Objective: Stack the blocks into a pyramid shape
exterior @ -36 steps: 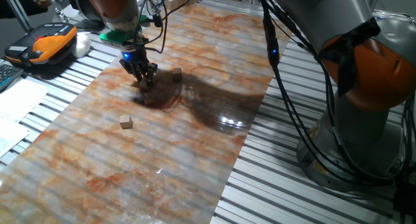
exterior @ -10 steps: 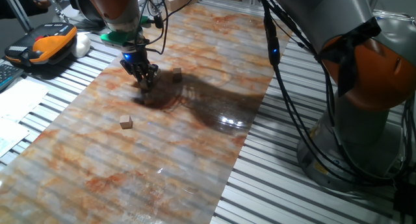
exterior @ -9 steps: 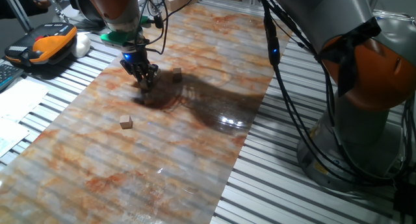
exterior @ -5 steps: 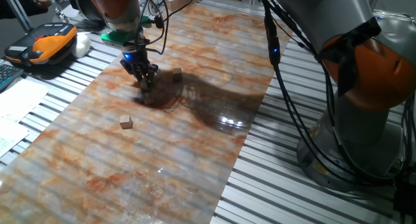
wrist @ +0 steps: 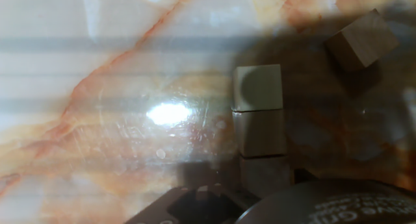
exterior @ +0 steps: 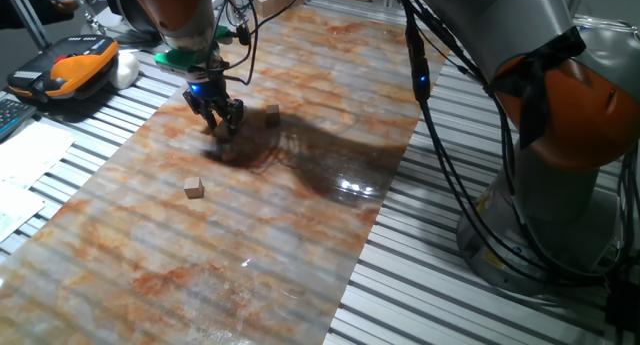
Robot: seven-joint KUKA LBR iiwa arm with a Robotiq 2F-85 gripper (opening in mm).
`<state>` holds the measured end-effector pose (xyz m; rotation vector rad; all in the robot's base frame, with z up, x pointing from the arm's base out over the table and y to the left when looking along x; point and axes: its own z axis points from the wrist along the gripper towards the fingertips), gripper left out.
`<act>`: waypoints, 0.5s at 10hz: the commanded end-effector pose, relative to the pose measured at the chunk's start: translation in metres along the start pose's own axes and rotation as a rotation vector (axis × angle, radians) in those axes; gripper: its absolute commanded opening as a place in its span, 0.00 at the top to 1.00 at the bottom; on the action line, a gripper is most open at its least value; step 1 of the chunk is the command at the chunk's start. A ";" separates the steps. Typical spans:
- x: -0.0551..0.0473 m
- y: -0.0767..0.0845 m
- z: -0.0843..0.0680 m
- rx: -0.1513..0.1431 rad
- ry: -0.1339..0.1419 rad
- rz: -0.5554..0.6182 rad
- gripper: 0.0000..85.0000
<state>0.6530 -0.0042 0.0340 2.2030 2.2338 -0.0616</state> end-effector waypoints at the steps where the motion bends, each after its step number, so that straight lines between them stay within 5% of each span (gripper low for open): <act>1: 0.000 0.000 0.000 0.000 0.000 0.001 0.40; 5: 0.001 0.001 -0.003 -0.003 0.005 0.009 0.40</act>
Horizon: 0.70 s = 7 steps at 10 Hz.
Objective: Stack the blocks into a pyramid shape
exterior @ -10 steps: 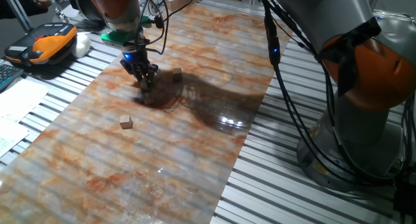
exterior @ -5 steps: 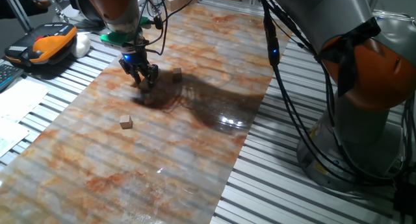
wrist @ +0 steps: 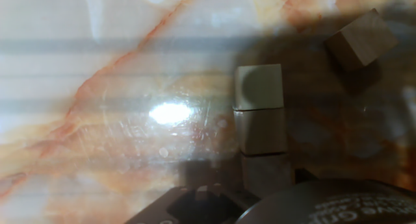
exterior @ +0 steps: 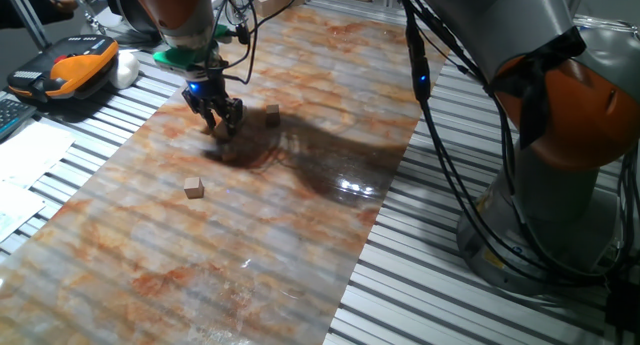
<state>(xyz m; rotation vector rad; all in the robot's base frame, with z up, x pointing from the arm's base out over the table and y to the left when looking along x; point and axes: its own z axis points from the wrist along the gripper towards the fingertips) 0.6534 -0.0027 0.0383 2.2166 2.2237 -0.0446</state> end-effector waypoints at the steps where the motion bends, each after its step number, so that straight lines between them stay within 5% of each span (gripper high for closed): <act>1: 0.000 0.000 -0.001 -0.004 0.004 0.001 0.40; 2: 0.001 0.000 -0.004 -0.009 0.009 0.004 0.20; 4: 0.003 0.000 -0.008 -0.030 0.031 0.004 0.20; 7: 0.019 0.003 -0.014 -0.021 0.020 -0.003 0.20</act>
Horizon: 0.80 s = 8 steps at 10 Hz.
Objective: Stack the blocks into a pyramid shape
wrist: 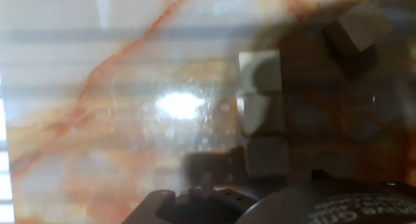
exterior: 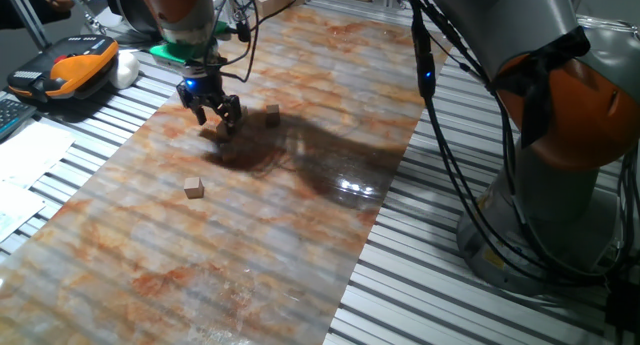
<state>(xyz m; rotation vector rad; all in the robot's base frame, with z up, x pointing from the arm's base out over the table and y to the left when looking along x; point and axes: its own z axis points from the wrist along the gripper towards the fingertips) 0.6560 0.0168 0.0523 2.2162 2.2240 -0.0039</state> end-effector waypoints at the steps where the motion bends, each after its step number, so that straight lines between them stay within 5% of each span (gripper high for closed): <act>1: 0.006 0.000 -0.001 0.005 -0.004 0.004 0.20; 8: 0.024 -0.008 0.004 -0.013 0.010 -0.025 0.20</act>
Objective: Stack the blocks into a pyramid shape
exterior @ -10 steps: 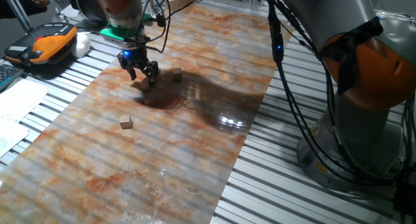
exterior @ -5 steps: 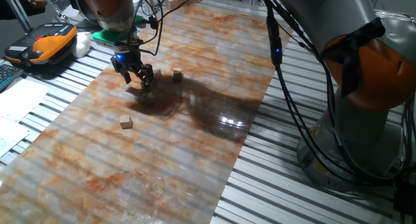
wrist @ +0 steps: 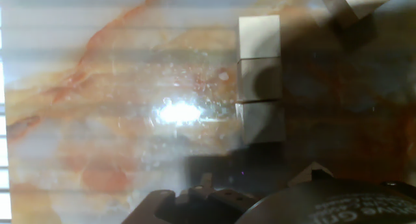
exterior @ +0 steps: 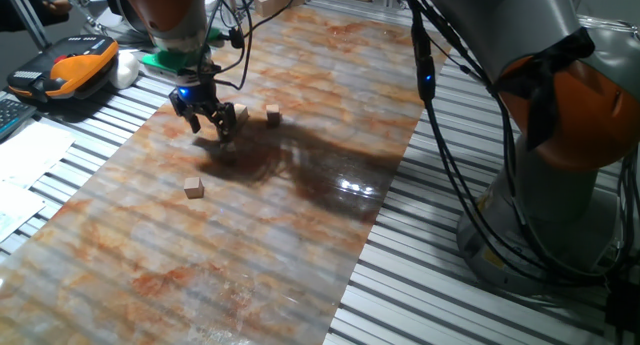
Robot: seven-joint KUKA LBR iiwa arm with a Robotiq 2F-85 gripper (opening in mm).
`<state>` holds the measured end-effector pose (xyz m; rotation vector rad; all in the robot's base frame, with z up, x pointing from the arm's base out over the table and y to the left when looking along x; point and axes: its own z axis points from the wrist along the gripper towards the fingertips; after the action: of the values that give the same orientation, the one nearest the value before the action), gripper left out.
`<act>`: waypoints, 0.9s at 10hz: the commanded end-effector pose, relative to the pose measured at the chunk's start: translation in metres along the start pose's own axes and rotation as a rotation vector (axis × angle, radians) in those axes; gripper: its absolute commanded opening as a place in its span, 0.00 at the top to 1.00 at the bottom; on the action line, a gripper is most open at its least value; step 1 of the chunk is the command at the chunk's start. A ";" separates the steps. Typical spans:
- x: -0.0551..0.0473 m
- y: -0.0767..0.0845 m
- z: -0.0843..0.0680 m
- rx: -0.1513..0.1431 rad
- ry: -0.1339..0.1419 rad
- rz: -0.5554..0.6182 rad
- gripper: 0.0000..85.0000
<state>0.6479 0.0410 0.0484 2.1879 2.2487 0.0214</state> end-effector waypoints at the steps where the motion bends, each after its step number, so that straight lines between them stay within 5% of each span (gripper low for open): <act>1: 0.004 -0.001 0.001 0.000 0.000 0.001 0.20; 9: 0.025 -0.003 -0.005 -0.037 0.039 0.011 0.20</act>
<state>0.6441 0.0659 0.0532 2.2005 2.2369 0.1056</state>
